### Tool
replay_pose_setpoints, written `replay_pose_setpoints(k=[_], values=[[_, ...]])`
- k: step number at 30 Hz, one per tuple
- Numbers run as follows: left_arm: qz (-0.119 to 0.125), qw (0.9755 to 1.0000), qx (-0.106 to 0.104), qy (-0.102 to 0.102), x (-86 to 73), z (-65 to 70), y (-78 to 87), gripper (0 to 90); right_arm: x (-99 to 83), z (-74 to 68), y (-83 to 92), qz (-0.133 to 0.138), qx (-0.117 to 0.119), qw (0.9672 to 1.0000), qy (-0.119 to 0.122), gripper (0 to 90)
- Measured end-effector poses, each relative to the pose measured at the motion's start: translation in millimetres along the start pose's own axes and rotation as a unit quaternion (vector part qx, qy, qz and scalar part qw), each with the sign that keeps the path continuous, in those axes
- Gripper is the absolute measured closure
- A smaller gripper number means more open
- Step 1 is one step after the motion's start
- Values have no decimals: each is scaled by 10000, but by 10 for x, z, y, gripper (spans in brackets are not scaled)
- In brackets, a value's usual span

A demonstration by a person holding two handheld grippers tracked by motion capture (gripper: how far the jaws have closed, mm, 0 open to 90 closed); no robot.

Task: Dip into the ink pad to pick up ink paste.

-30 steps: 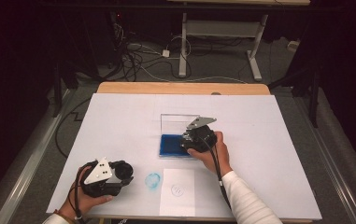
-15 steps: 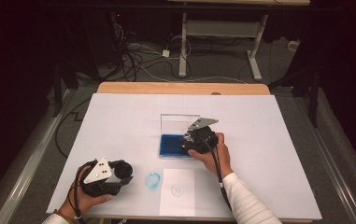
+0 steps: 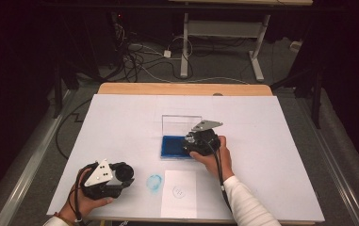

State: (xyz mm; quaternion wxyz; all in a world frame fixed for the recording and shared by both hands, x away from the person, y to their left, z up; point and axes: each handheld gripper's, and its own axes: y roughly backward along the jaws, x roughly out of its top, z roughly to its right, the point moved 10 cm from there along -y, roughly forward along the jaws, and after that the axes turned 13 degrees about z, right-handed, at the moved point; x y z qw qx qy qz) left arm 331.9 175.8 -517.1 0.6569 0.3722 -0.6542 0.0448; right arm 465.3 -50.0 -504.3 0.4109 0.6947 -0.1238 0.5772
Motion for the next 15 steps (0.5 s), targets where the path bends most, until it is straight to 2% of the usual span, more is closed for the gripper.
replay_pose_setpoints(k=[4, 10, 15], values=[[-8, 10000, -5, -1, -2, -2, 3, 362, -13, -21, 17, 9, -44, 9999, 139, 569], [-4, 10000, -10, -12, 4, 4, -4, 362, -24, -16, 7, 66, -29, 9999, 123, 568], [-8, 10000, 10, 4, -5, -8, 4, 362, -25, -13, 11, -33, -32, 9999, 165, 567]])
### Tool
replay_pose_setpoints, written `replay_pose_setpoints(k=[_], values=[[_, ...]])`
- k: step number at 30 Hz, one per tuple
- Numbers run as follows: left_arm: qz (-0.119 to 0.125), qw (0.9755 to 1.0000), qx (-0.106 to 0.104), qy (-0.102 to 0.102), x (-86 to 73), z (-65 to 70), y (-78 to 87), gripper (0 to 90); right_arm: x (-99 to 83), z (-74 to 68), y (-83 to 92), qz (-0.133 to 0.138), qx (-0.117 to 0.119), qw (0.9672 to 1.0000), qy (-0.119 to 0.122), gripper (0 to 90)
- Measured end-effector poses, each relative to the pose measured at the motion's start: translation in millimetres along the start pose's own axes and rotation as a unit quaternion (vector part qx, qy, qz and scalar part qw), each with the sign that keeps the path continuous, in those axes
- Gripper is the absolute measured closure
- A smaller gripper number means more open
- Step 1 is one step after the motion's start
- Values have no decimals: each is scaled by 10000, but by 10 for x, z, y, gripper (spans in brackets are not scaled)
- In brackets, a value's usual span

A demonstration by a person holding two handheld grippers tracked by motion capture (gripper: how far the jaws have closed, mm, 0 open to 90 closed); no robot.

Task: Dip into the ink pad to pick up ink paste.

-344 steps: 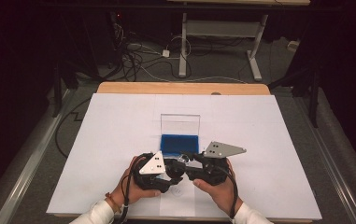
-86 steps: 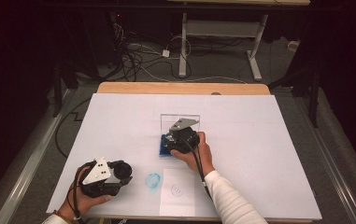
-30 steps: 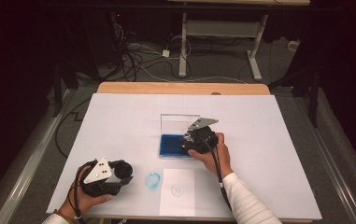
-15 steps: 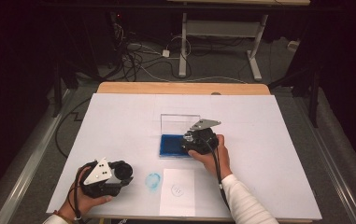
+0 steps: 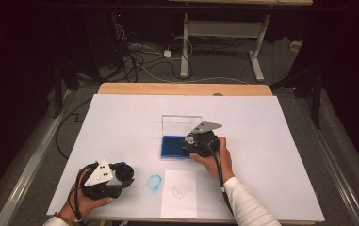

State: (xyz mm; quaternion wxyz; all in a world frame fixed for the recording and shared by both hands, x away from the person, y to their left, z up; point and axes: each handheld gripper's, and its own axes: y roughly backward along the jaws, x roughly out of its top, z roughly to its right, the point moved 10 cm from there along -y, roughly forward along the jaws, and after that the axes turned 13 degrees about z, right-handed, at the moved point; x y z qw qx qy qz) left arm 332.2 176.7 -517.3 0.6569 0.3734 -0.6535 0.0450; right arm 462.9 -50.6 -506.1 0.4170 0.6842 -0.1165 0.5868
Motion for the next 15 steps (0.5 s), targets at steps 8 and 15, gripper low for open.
replay_pose_setpoints(k=[8, 15], values=[[17, 10000, 57, 64, -4, -52, -1, 362, 120, 0, 96, 291, 77, 9994, 175, 568], [-2, 10000, 84, 52, -9, -53, -1, 362, 286, 6, 309, 533, 205, 9981, 229, 567]])
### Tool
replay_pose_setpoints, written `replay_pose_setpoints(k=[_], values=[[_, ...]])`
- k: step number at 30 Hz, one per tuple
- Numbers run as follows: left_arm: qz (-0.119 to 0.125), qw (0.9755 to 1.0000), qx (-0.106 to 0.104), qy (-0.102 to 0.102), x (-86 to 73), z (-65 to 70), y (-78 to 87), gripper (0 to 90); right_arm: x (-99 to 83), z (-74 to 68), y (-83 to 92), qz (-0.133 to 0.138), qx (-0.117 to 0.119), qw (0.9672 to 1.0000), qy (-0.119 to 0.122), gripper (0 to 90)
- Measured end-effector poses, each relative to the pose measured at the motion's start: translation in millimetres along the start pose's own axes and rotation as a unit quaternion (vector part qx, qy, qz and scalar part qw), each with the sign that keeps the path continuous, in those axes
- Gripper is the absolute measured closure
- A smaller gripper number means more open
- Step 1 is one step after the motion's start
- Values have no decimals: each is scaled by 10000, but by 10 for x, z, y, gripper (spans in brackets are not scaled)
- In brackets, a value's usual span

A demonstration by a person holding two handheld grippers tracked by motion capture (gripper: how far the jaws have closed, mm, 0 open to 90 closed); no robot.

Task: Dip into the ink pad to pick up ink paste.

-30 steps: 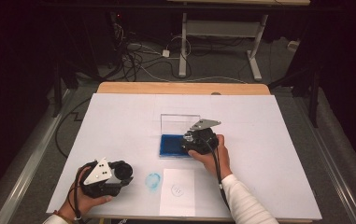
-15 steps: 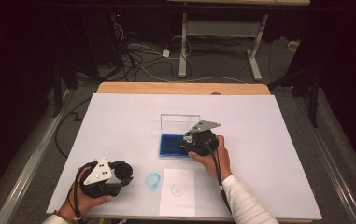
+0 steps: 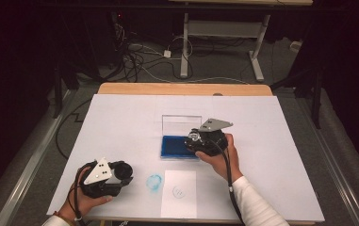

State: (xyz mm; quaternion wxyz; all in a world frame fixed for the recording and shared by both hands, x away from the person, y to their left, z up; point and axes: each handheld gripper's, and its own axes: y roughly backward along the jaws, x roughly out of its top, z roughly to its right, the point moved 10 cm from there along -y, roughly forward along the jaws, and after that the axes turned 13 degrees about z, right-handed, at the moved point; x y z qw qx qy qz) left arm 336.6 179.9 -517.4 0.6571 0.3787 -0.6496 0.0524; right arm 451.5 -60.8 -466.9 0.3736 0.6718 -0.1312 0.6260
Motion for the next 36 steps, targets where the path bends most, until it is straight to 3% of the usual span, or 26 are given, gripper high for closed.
replay_pose_setpoints(k=[11, 27, 36], values=[[29, 10000, -3, -6, 15, -8, 7, 362, 258, -45, 267, 344, 103, 9993, 74, 567], [53, 10000, 52, 22, 3, -30, 49, 362, 392, -151, 495, 540, 293, 9980, 132, 568], [84, 9999, 44, 54, -3, -65, 38, 362, 405, -116, 594, 602, 318, 9976, 87, 567]])
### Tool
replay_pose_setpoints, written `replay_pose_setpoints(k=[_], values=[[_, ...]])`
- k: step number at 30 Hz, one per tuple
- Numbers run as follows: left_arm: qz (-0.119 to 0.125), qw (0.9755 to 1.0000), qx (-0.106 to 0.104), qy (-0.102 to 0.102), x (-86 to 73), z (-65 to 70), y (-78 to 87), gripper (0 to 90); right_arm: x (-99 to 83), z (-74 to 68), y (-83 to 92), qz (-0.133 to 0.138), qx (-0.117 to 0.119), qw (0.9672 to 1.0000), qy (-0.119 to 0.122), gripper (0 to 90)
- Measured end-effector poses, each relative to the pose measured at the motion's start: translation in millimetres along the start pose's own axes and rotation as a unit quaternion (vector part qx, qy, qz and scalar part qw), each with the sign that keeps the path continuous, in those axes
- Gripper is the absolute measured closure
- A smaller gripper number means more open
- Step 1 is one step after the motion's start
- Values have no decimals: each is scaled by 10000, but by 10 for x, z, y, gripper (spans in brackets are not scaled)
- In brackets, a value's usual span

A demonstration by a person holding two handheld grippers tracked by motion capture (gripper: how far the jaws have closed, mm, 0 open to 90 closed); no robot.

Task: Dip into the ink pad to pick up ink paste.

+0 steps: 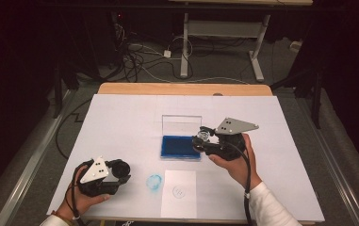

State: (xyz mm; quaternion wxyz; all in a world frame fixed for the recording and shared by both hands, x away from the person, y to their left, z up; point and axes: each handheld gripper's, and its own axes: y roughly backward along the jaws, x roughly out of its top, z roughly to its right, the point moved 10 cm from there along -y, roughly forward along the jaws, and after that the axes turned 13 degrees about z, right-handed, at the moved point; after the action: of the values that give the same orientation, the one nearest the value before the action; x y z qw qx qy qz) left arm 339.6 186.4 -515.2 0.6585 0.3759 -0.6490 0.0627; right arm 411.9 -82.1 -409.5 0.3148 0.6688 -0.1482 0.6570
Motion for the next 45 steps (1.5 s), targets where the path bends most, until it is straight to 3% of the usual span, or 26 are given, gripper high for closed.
replay_pose_setpoints(k=[12, 29, 45], values=[[5, 10000, 5, -20, 9, 5, 1, 362, 26, -109, 103, 69, 99, 9999, 31, 568], [-54, 9999, 92, -69, -4, -11, 8, 362, 26, -333, 108, 42, 329, 9993, 195, 568], [-53, 10000, 35, -74, -4, -2, -4, 362, -43, -530, 125, -43, 561, 9980, 287, 567]])
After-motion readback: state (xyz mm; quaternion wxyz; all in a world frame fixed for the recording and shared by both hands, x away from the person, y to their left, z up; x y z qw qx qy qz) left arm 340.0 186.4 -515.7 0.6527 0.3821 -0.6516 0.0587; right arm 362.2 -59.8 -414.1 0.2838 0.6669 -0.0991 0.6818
